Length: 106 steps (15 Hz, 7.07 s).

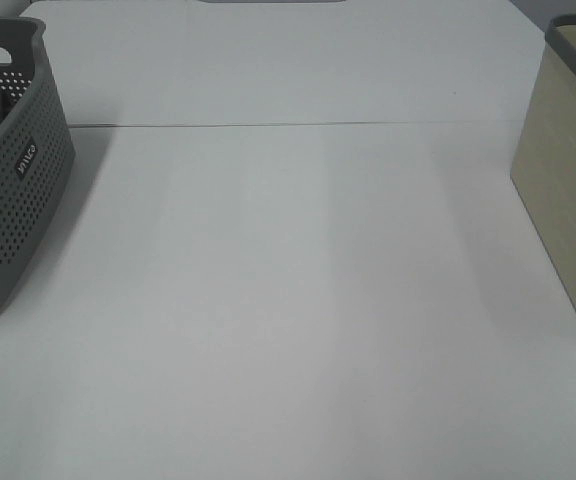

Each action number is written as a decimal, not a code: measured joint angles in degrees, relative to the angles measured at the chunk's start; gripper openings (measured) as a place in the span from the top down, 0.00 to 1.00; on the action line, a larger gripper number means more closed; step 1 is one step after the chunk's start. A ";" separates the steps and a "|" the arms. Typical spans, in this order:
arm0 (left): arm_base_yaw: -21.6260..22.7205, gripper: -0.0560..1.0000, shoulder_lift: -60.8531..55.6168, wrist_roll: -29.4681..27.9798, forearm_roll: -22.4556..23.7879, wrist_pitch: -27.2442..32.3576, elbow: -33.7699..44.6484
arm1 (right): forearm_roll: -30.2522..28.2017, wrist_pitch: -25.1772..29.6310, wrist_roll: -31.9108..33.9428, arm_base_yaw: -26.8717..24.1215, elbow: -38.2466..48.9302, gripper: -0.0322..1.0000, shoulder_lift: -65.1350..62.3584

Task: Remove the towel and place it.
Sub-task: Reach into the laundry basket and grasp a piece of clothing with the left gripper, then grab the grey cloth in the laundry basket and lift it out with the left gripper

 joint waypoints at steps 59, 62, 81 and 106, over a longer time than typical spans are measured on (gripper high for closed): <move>0.00 0.01 24.18 28.93 0.34 2.86 -17.42 | 0.00 0.00 0.00 0.00 0.00 0.23 0.00; 0.00 0.01 43.49 39.99 1.66 2.52 -30.88 | 0.00 0.00 0.00 0.00 0.00 0.23 0.00; 0.74 0.01 106.74 51.62 34.38 -11.69 -52.31 | 0.00 0.00 0.00 0.00 0.00 0.23 0.00; 3.95 0.87 114.65 51.51 27.73 -11.46 -52.31 | 0.00 0.00 0.00 0.00 0.00 0.23 0.00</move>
